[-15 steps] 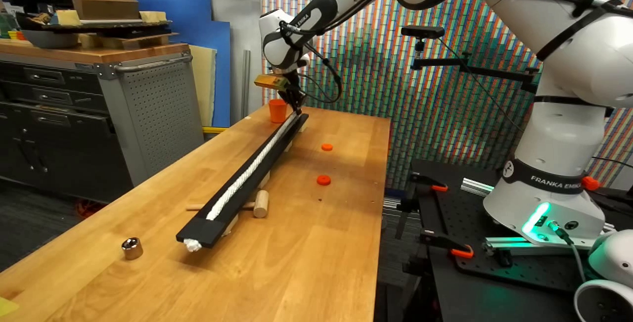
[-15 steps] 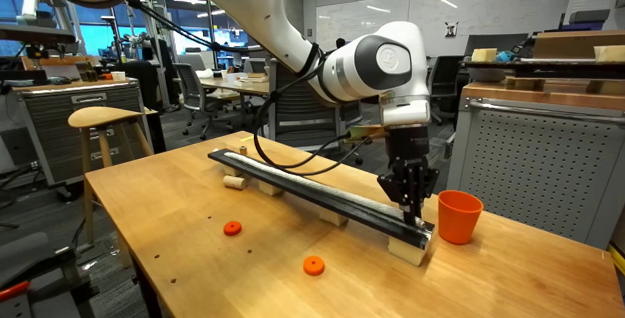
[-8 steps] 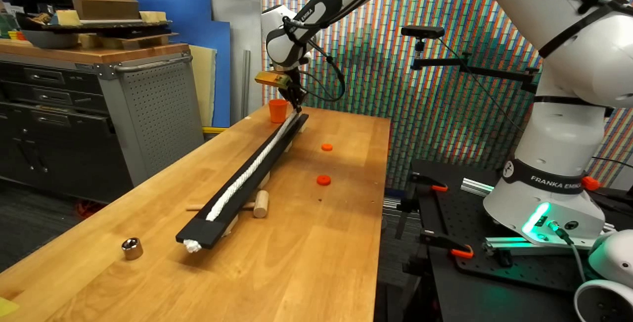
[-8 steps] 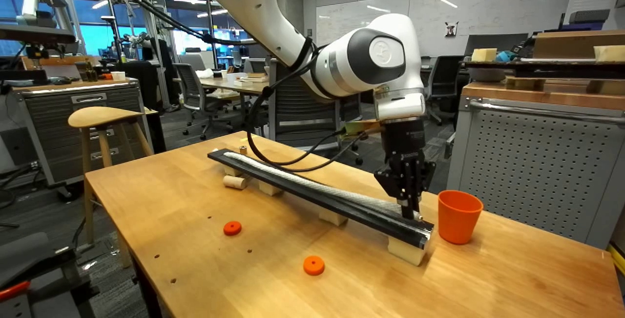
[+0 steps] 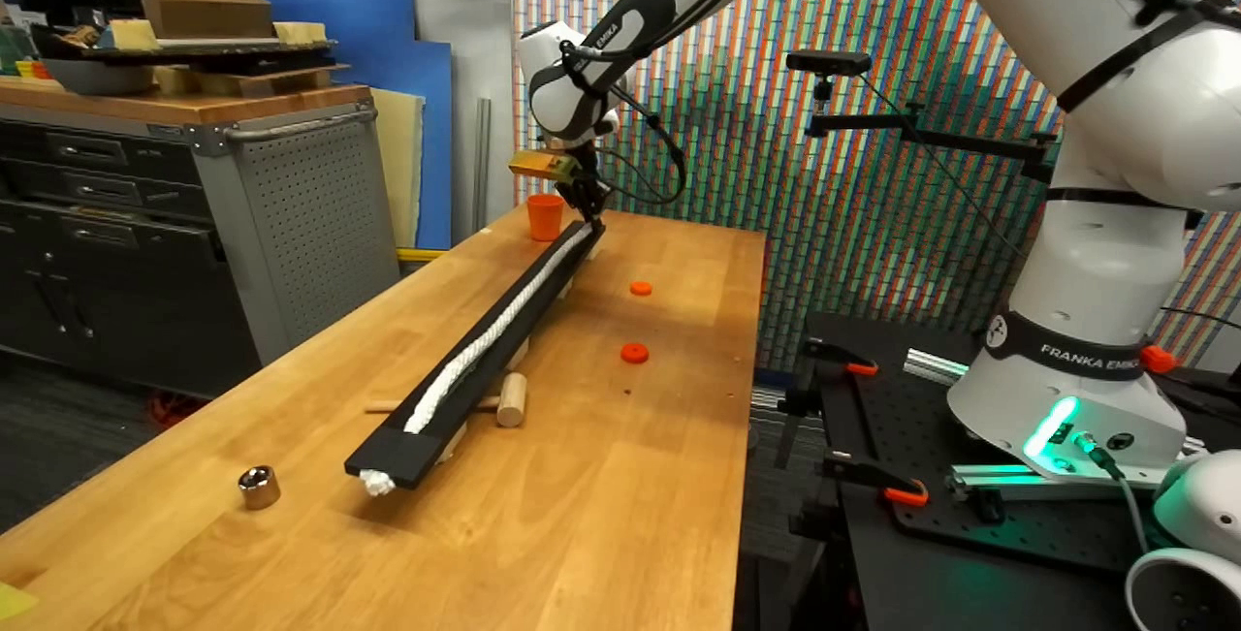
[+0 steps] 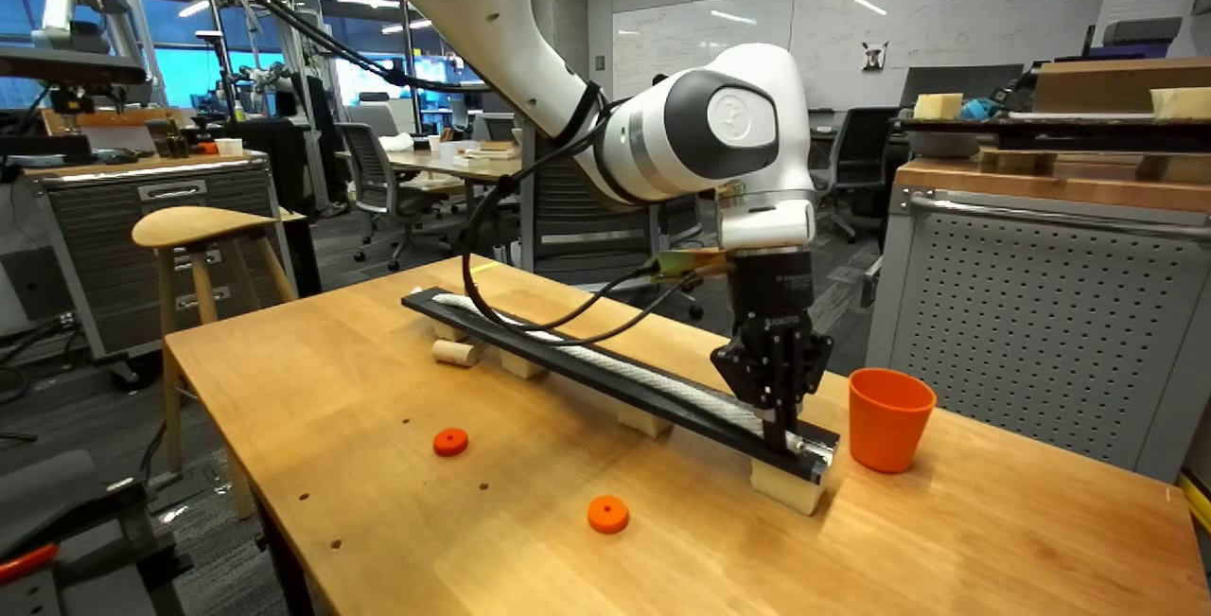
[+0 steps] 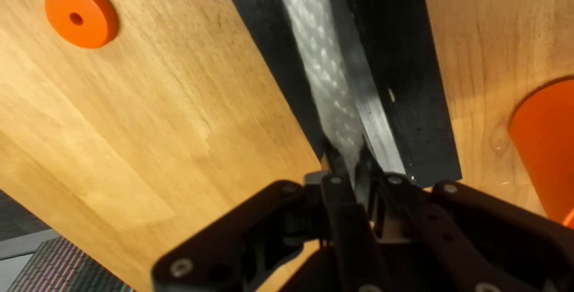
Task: Put the white rope on the board
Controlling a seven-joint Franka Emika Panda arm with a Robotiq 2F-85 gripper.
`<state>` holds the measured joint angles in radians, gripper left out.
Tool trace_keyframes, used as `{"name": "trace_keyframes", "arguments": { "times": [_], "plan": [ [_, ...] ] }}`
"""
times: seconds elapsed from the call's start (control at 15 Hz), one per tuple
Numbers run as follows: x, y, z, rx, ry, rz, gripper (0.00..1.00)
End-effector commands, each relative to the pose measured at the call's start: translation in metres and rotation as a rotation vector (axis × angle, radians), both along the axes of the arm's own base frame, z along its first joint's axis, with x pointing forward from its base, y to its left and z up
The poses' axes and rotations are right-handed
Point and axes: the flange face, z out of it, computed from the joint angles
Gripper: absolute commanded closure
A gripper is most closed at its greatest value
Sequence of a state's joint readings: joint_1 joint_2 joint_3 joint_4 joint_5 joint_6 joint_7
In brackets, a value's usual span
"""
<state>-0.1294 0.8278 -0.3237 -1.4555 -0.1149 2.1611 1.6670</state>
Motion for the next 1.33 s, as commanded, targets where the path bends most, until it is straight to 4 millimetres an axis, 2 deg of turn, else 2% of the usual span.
{"name": "trace_keyframes", "arguments": {
  "times": [0.0, 0.67, 1.27],
  "plan": [
    [0.0, 0.0, 0.009, -0.034, 0.022, 0.019, 0.97],
    [0.018, 0.01, 0.012, -0.145, 0.065, 0.14, 0.97],
    [0.024, 0.016, -0.003, -0.182, 0.114, 0.208, 0.97]
  ]
}}
